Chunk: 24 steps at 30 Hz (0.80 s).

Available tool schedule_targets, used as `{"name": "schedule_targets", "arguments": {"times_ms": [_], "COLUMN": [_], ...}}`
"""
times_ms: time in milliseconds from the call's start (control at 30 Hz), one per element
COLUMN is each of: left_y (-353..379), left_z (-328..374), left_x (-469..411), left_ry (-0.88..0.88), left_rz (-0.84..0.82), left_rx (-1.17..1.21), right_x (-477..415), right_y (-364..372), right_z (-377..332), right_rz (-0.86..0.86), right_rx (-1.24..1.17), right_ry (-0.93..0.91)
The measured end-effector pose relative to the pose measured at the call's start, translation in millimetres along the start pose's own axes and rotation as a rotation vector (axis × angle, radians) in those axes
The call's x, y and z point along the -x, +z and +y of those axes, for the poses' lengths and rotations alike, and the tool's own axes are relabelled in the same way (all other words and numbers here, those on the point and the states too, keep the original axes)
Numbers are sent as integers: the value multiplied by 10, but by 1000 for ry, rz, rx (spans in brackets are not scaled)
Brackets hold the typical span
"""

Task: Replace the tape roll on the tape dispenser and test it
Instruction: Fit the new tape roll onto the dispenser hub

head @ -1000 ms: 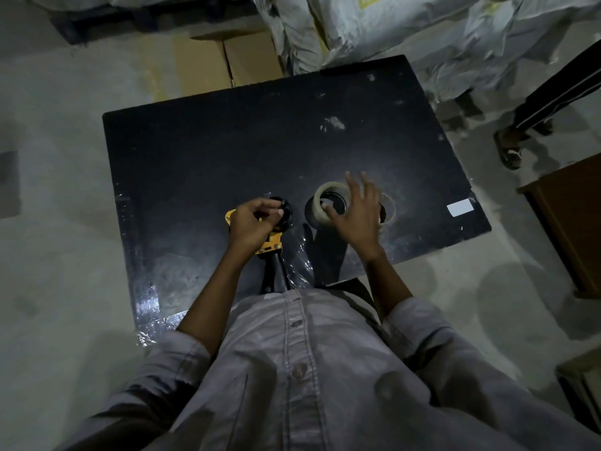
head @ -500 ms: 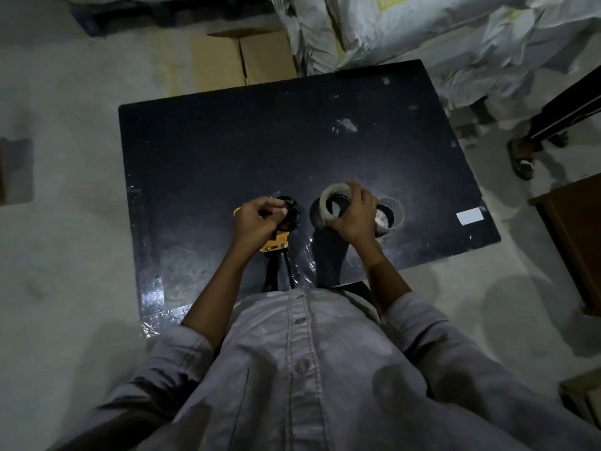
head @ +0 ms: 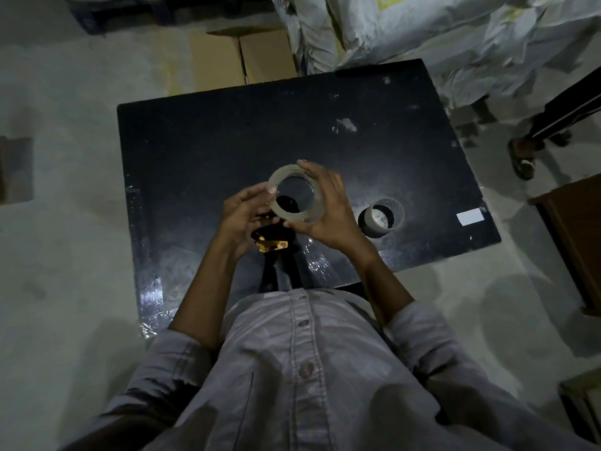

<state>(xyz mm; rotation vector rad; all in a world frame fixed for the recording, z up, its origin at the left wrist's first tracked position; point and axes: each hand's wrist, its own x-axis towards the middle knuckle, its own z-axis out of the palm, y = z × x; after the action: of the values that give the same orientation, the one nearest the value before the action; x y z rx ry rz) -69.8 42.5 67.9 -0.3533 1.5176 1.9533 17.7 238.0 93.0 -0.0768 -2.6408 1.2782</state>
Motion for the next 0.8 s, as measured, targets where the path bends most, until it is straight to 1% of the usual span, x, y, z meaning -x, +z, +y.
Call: {"name": "schedule_targets", "arguments": {"times_ms": [67,133,267,400,600,633,700,767,800], "left_y": [-22,-6,60,101,92,83,70,47,37], "left_z": [2,-7,-1,-15,-46,-50,-51,-44,-41], "left_x": [21,34,71,76,49,45,42,38,37], "left_ry": [-5,-29,-152,-174,-212,-211,-185,-105,-61], "left_rz": [5,7,34,47,71,73,80,67,54], "left_rx": [15,86,276,341,332,322,259,146,92], "right_x": [26,46,35,43,87,88,79,57,49], "right_y": [-64,-112,-146,-142,-144,-140,-123,-104,-97], "right_z": [-16,-13,40,37,37,32,-5,-20,-12], "right_rz": [-35,-55,-82,-64,-54,-48,-21,20,38], "right_rx": [-74,-157,-318,-323,-317,-352,-477,-606,-634], "right_ry": [42,124,217,238,232,258,369,474,512]}}
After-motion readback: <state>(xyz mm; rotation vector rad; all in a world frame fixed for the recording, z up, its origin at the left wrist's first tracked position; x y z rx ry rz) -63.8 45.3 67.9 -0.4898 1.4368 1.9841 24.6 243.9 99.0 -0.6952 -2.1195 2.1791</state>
